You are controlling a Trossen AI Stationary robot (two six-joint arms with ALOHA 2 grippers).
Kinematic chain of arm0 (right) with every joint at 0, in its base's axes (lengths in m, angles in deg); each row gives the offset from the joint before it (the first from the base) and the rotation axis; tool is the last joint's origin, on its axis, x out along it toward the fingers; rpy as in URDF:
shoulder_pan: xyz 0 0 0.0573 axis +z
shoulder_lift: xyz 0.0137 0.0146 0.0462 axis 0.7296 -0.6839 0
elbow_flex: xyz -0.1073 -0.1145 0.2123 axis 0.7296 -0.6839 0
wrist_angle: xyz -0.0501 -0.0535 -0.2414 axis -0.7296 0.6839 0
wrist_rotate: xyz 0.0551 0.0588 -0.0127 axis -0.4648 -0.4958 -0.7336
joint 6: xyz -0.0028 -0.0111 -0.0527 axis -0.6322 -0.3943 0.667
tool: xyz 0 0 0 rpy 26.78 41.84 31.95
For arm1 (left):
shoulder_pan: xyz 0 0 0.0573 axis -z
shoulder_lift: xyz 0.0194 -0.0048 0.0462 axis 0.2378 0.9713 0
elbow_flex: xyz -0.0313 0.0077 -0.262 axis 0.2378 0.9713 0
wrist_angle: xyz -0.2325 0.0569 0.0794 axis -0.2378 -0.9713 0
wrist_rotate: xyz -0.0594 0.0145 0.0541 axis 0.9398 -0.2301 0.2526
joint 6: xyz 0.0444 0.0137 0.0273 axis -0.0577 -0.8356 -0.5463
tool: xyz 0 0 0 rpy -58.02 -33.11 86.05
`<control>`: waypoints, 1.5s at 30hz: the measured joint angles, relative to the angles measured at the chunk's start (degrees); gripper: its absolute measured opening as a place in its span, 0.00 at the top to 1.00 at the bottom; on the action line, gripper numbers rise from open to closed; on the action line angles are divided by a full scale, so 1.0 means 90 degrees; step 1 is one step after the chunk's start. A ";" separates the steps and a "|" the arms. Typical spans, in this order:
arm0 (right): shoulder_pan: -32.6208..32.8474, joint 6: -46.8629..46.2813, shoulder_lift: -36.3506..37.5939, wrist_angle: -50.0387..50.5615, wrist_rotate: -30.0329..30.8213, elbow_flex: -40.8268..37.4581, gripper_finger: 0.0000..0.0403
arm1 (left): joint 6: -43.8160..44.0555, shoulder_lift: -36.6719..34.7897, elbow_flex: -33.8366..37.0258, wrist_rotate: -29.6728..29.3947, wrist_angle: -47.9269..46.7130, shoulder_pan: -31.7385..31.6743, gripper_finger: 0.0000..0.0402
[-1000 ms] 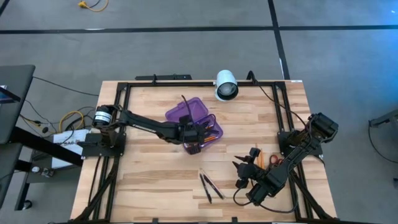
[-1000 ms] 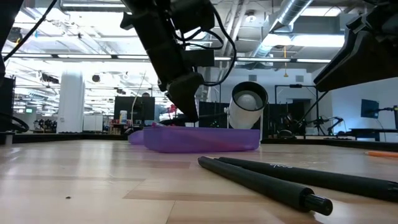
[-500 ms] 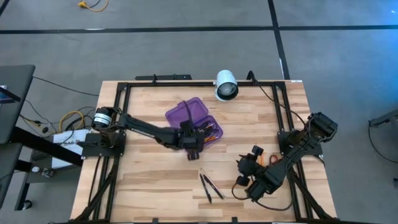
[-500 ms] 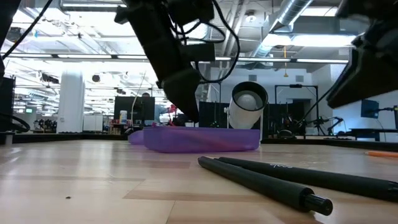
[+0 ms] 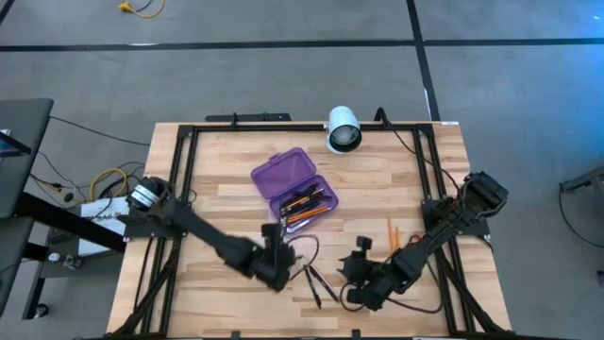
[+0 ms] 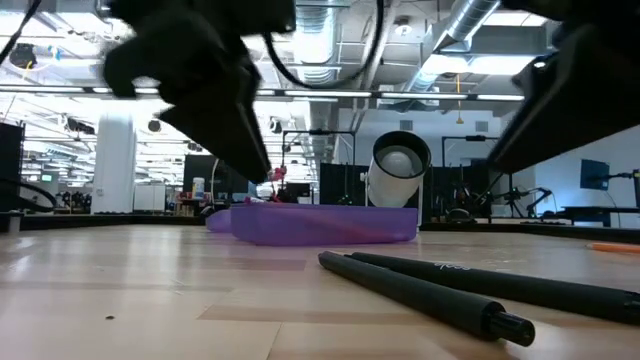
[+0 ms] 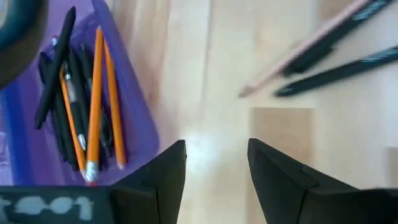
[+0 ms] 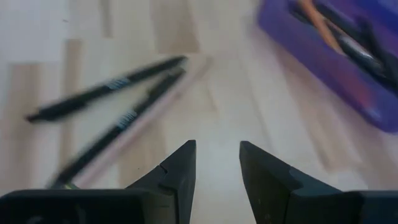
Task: Pick & place school supplies into a supply box
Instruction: Put the light pink pencil into the purple supply box
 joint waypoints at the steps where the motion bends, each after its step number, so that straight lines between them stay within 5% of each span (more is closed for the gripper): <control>1: -0.0085 0.0155 -0.0077 -0.0283 -0.0166 0.0002 0.71 | 0.0123 0.0000 0.0000 -0.0181 -0.0005 0.0158 0.59; 7: -0.0620 0.0688 -0.0767 -0.1321 -0.1335 0.0002 0.71 | 0.0546 0.0000 0.0000 -0.1301 -0.0107 0.0914 0.59; 12: -0.0894 0.0643 -0.1041 -0.1302 -0.1508 0.0069 0.71 | 0.0987 0.0002 0.0000 -0.1856 -0.0536 0.1230 0.59; 27: -0.0959 -0.0208 -0.0943 -0.1556 -0.2079 0.0078 0.71 | 0.2334 0.0009 0.0208 -0.2060 -0.1105 0.1426 0.59; 45: -0.0947 -0.0241 -0.0977 -0.1996 -0.2288 0.0073 0.71 | 0.2411 0.0012 0.0209 -0.2206 -0.1140 0.1506 0.59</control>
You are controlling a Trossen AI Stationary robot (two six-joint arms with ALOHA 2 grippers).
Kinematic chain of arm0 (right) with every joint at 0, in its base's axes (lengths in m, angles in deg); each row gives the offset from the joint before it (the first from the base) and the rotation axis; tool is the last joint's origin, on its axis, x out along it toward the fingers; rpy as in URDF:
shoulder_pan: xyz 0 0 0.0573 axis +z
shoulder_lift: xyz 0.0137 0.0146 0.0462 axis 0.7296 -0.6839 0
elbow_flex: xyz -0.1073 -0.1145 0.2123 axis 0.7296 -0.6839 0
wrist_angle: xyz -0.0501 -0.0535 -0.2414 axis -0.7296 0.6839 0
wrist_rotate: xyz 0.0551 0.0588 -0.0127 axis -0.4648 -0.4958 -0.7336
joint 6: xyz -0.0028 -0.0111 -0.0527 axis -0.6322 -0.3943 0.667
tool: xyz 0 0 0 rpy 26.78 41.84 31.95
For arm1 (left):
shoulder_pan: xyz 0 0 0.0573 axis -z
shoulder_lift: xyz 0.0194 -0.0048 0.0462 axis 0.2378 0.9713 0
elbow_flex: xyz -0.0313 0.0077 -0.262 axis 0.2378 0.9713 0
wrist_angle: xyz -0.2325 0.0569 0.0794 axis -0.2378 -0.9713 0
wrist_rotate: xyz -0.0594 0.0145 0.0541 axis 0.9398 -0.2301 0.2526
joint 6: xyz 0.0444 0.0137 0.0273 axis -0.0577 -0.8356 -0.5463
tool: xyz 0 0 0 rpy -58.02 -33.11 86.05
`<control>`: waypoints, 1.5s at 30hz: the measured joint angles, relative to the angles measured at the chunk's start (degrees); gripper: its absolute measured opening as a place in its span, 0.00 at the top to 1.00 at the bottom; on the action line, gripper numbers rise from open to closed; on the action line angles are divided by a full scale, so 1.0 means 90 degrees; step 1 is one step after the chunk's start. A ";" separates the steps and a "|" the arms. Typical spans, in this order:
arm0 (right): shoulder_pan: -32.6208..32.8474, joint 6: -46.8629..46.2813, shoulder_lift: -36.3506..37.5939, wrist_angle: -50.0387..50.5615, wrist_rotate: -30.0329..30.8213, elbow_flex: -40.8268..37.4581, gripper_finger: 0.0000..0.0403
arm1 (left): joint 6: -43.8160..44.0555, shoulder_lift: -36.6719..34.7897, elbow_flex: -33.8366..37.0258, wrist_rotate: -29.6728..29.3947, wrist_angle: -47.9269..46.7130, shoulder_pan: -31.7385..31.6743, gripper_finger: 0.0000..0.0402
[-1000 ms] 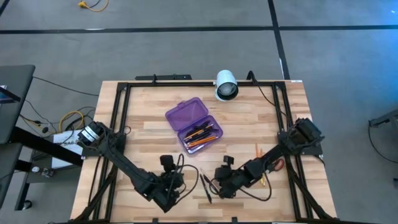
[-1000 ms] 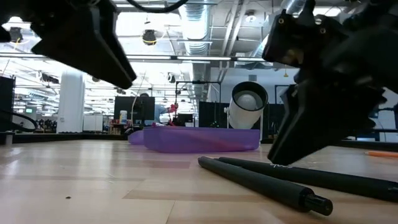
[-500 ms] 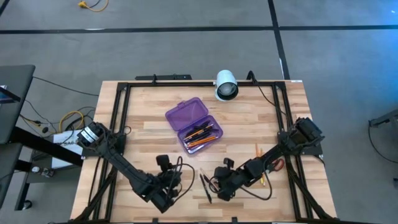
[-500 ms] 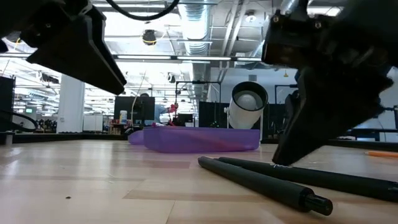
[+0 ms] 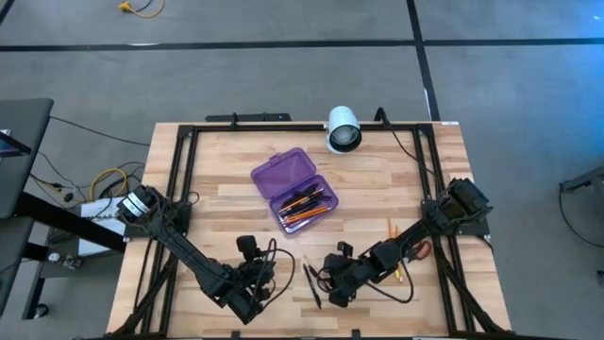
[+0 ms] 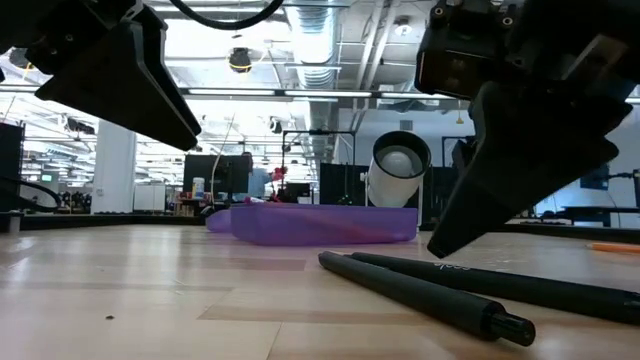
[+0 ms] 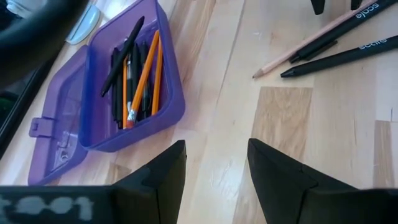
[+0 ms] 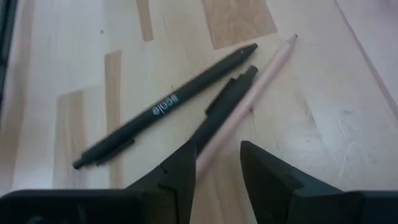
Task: Pick & place school supplies into a supply box
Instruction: Put the light pink pencil into the purple supply box
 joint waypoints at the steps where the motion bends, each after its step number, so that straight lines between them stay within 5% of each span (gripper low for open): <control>1: 0.0000 -0.0041 -0.0033 -0.0046 0.0000 0.0000 0.71 | 0.0004 0.0000 0.0000 0.0000 0.0000 0.0000 0.59; 12: -0.0005 -0.0040 -0.0375 -0.0452 -0.0220 0.0032 0.71 | 0.0005 0.0000 0.0000 -0.0005 -0.0022 -0.0002 0.59; 34: -0.0041 0.0057 -0.0229 0.1374 0.0517 0.0038 0.72 | 0.0005 0.0000 0.0000 -0.0002 -0.0034 -0.0002 0.59; 45: -0.0039 0.0269 -0.0211 0.1782 0.0780 0.0041 0.93 | 0.0002 0.0000 0.0000 -0.0005 -0.0051 -0.0002 0.59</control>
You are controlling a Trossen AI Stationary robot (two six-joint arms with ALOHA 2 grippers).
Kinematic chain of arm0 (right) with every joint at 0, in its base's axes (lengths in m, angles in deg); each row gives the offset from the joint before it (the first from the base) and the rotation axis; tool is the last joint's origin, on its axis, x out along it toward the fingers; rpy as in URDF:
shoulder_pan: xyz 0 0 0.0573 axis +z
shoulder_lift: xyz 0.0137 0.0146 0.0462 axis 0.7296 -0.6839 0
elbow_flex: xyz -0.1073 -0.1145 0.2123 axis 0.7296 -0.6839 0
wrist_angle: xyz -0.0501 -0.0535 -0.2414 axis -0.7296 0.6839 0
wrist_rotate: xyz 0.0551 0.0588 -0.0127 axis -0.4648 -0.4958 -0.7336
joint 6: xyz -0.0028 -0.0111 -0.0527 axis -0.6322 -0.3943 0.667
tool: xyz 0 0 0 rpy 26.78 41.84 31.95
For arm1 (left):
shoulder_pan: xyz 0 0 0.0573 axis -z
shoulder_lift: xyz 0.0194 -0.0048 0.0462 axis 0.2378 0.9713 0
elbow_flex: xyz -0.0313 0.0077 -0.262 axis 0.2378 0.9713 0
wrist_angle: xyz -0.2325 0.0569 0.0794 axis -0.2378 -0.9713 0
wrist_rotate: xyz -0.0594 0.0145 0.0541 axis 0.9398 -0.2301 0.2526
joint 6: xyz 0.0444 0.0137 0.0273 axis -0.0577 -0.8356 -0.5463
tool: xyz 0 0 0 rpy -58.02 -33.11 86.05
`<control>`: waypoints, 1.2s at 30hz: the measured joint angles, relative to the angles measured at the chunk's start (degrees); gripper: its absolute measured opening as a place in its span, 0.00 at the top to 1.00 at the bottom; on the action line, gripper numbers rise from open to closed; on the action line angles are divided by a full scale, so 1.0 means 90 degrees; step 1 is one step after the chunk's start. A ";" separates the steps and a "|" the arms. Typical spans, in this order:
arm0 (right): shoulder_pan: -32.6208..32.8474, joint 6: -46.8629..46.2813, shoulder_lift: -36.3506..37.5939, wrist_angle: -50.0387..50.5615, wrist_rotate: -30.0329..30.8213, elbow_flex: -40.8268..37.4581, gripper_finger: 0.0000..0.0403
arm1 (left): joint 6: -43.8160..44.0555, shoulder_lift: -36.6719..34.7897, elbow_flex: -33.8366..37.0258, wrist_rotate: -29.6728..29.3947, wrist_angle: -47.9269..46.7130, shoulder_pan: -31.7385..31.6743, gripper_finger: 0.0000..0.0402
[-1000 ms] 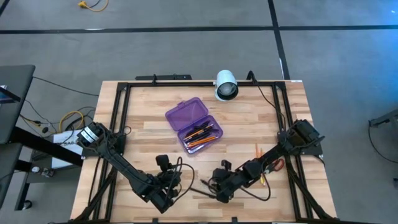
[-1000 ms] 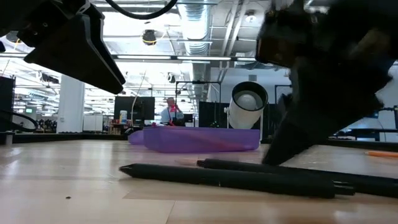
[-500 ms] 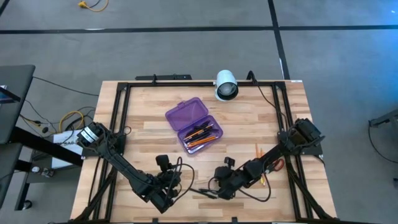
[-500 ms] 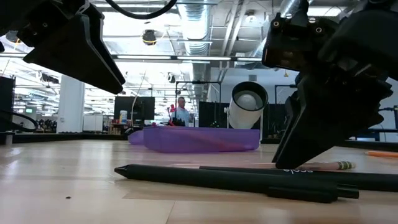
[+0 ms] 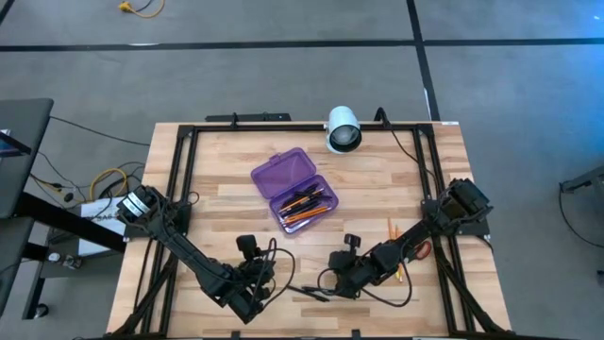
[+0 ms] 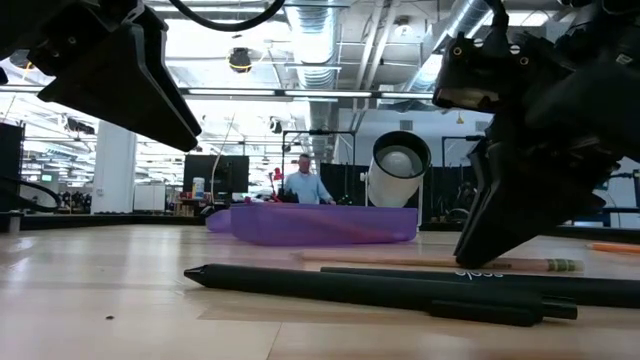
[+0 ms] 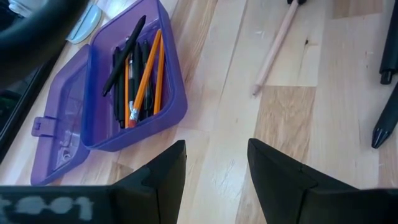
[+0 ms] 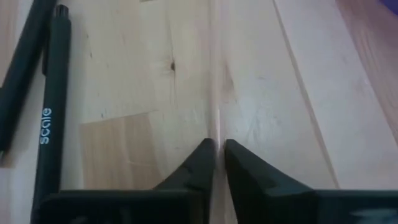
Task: Pick & place school supplies into a supply box
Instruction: Put the light pink pencil into the purple supply box
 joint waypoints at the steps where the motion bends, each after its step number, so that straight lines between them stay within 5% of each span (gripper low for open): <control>1: 0.0000 0.0000 0.0000 0.0007 0.0004 0.0000 0.96 | 0.0000 0.0000 0.0000 0.0000 -0.0001 0.0000 0.59; 13: 0.0287 -0.1113 0.0083 0.0691 0.0044 0.0029 0.99 | 0.0002 0.0000 0.0000 0.0000 -0.0143 0.0000 0.59; 25: 0.0396 -0.2587 0.0403 0.3191 -0.1445 0.0381 0.91 | 0.0002 0.0000 -0.0002 -0.0002 -0.0141 -0.0010 0.59; 36: 0.0277 -0.2026 0.0408 0.3245 -0.1437 0.0381 0.99 | 0.0047 0.0000 -0.0002 -0.0007 -0.0141 -0.0010 0.59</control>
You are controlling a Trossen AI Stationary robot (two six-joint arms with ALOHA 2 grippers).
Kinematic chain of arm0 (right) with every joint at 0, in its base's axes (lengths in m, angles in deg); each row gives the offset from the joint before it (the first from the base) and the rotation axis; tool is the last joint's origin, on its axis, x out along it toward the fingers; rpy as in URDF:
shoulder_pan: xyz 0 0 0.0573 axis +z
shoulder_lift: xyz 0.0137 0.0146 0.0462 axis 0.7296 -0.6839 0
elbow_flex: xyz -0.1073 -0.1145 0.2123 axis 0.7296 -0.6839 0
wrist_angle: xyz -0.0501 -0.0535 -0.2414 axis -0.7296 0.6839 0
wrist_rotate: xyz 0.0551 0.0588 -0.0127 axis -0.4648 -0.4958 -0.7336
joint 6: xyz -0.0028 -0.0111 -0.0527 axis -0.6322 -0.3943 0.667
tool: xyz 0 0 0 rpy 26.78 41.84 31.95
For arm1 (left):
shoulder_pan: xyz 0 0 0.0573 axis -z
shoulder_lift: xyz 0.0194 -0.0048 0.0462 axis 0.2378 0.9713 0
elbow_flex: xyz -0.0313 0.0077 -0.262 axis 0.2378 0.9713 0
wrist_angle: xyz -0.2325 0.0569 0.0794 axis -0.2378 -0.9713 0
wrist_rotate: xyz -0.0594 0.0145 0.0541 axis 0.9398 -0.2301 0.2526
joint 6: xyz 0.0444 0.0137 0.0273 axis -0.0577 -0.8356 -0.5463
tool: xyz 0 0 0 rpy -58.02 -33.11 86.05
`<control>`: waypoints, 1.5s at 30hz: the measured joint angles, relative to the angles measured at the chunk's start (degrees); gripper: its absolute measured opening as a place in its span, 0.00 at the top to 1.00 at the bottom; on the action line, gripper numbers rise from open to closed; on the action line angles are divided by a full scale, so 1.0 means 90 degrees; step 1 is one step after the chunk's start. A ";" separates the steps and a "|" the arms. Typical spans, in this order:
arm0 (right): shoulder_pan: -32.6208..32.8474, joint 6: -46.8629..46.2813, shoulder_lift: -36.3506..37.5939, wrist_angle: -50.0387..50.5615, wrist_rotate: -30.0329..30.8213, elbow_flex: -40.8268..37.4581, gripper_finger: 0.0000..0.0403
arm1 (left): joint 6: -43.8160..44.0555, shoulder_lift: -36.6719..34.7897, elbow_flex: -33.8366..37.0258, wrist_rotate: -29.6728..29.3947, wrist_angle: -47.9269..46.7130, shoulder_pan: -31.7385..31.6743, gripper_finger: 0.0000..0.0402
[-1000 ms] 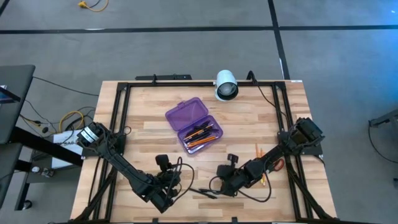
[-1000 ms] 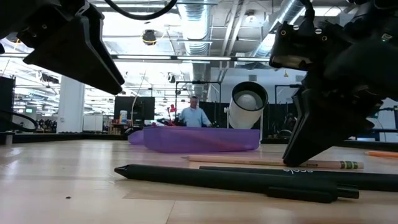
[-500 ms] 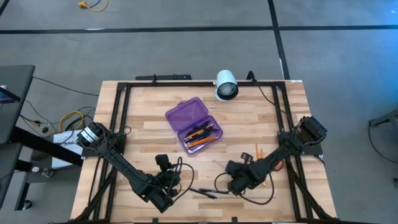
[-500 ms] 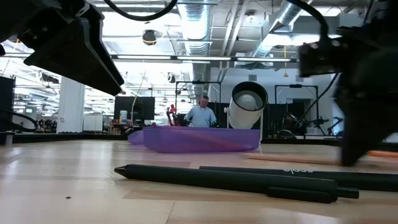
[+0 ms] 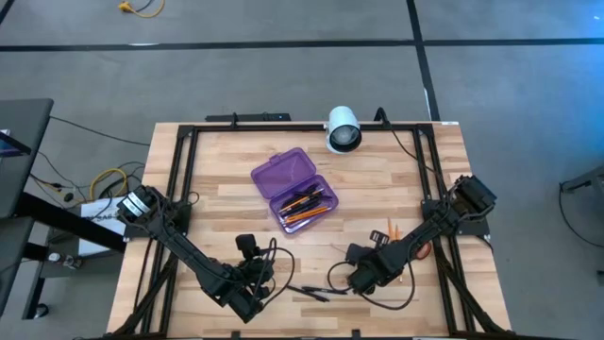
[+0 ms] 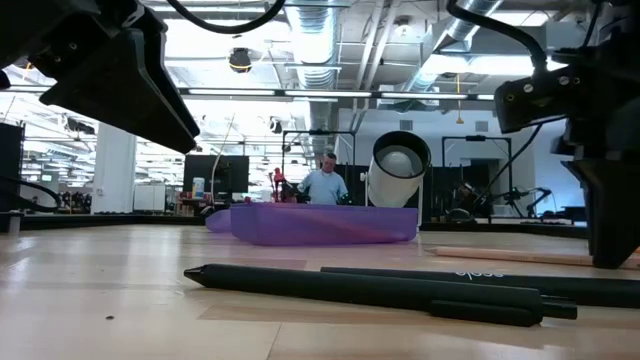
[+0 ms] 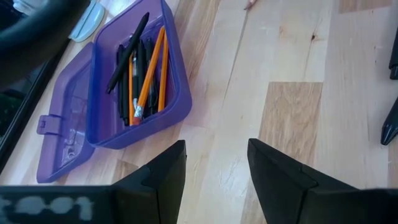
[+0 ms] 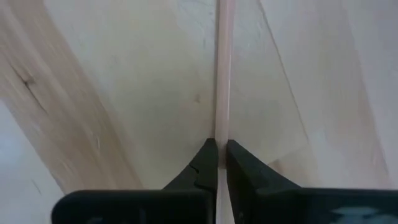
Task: Pick & place school supplies into a supply box
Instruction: Put the light pink pencil into the purple supply box
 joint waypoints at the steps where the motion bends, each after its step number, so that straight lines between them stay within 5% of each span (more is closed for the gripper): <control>1: 0.0000 0.0039 0.0000 0.0001 0.0026 0.0000 0.99 | 0.0004 0.0000 0.0000 0.0000 0.0000 0.0000 0.59; 13: 0.0506 0.0077 -0.0044 0.0117 0.1243 -0.0027 1.00 | 0.0012 0.0000 0.0000 -0.0135 0.0000 -0.0012 0.59; 26: 0.1048 -0.0946 -0.0117 0.1491 0.2134 -0.0053 1.00 | 0.0048 0.0000 0.0000 -0.0328 0.0000 -0.0012 0.59; 45: 0.0674 -0.0134 -0.0092 0.1711 0.3803 -0.0029 1.00 | 0.1440 0.0000 0.0000 -0.0299 -0.1074 0.0321 0.59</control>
